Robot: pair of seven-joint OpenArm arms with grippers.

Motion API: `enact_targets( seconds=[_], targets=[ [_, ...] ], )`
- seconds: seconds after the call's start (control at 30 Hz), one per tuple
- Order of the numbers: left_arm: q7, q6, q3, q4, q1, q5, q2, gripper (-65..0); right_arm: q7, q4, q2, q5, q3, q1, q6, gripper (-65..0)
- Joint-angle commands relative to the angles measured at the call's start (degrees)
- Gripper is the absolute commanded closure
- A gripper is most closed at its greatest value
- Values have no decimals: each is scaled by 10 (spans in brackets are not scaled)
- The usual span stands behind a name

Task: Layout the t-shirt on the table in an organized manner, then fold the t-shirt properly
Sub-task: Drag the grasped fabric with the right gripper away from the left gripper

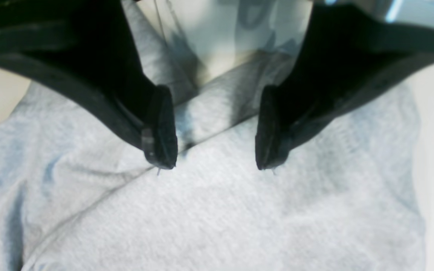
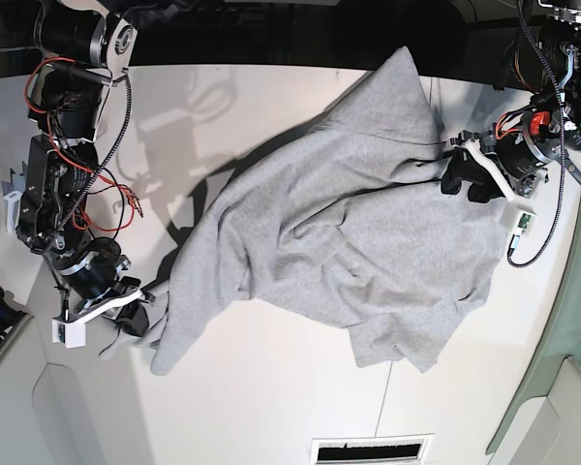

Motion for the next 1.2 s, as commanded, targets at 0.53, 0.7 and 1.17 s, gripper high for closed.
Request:
enact_targets(
  seconds=[0.53,0.7,1.17],
  targets=[
    [-8,-2,-2,-119,-65,-5,-8,-369,-34,33,89,16,0,16,-5,0],
    [-6,-2,-2,-120,-82,-5,-8,-369,12,-3,80,21,-15,24,-26,-181],
    [11,-2,-2,-120,-77,-6,-10,-369,-100,28,76,52,-71,4,-17,-173]
  ],
)
